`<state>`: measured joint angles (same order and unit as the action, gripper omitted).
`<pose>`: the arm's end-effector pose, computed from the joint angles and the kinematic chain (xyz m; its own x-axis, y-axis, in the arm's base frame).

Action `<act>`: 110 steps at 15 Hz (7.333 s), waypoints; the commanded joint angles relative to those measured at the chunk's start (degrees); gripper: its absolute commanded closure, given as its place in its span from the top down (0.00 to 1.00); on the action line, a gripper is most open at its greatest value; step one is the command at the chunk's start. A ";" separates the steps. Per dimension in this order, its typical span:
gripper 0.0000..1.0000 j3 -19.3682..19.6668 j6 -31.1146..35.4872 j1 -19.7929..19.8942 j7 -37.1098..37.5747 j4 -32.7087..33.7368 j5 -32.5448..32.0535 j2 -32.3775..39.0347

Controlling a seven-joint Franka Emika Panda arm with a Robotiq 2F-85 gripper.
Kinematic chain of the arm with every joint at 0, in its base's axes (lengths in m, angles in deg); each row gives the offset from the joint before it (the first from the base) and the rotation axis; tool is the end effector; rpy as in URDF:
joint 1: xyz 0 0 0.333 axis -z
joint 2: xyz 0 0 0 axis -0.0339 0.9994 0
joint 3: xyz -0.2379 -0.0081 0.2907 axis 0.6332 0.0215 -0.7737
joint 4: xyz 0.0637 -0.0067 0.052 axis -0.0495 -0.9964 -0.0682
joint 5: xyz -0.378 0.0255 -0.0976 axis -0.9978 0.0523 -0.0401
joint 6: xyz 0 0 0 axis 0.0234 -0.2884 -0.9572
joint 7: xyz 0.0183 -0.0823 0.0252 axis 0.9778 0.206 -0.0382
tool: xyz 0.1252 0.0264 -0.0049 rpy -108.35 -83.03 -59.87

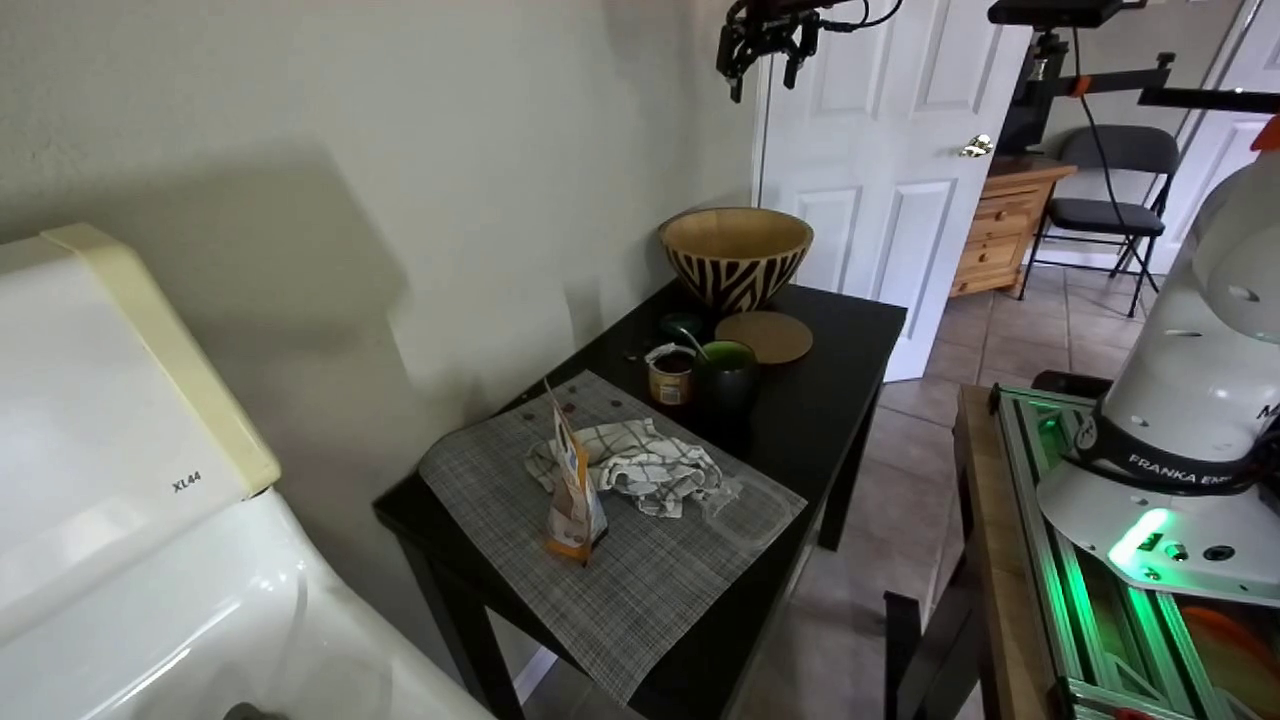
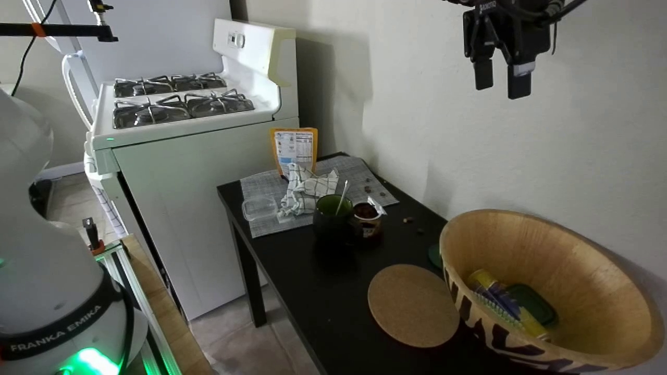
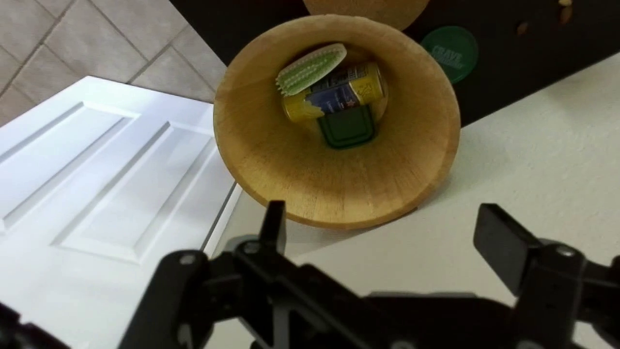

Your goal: Take the can out of the bowl and put it on the table.

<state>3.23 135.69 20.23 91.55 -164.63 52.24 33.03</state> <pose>0.4766 -0.2771 0.5956 0.6746 -0.6613 0.3280 -0.7274 -0.6711 0.1431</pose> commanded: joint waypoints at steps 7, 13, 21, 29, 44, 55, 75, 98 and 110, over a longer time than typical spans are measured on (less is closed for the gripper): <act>1.00 5.12 -2.02 0.28 -8.40 10.65 -2.09 12.04; 1.00 9.91 0.76 0.83 2.56 18.50 1.46 24.45; 1.00 11.16 3.58 0.27 11.13 18.07 9.89 28.71; 1.00 11.53 10.49 0.29 20.90 13.54 13.38 31.06; 1.00 8.73 15.18 2.04 21.42 16.77 35.30 44.72; 0.82 8.84 6.82 3.23 22.53 24.43 35.70 50.89; 1.00 9.30 4.14 2.54 25.05 30.12 32.93 57.54; 0.38 6.24 13.23 1.65 6.85 5.58 36.36 33.22; 0.38 6.16 11.71 1.60 3.12 1.14 45.54 21.80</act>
<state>9.17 146.72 23.44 93.89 -159.95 97.75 59.89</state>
